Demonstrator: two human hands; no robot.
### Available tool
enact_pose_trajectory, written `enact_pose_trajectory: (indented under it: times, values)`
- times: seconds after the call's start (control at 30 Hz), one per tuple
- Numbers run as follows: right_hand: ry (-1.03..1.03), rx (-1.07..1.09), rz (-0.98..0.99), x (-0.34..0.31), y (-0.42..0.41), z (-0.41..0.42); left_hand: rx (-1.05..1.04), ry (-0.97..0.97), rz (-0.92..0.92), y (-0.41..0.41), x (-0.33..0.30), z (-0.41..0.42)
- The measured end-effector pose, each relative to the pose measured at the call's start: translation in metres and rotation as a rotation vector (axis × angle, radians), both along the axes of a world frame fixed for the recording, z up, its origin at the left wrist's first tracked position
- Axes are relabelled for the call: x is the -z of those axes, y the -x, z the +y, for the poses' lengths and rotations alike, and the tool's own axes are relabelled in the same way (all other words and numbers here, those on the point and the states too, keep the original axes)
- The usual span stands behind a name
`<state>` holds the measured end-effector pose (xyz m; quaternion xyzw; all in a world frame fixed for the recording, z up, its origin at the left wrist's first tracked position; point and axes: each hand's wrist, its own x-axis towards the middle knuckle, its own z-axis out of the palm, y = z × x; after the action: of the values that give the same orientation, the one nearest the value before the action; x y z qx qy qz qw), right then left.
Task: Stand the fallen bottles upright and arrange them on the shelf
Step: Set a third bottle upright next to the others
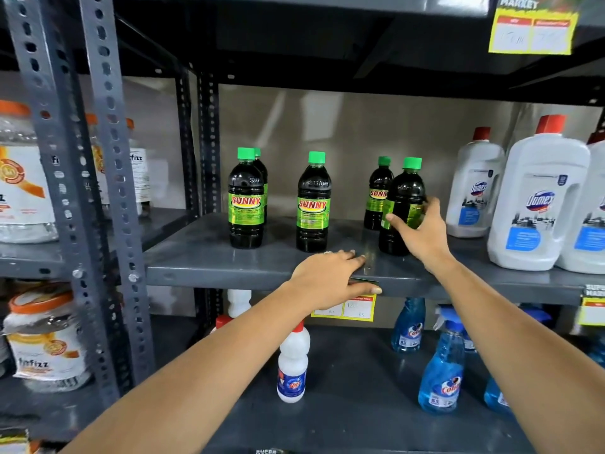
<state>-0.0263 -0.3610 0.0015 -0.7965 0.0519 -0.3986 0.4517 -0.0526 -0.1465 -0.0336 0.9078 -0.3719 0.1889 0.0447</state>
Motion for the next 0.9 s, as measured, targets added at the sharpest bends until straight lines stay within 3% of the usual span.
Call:
enact_pose_trajectory:
  times: [0.2,0.67,0.9]
  values:
    - [-0.18,-0.105,0.067,0.003,-0.006,-0.008,-0.026,0.022,-0.028,-0.001,0.005,-0.001]
    - [-0.068,-0.078,0.143,0.007,-0.009,-0.008,-0.012,0.025,-0.023,-0.003,0.005,0.0]
    - [-0.121,-0.076,0.182,0.008,-0.012,-0.011,-0.013,0.037,-0.02,-0.001,0.004,0.0]
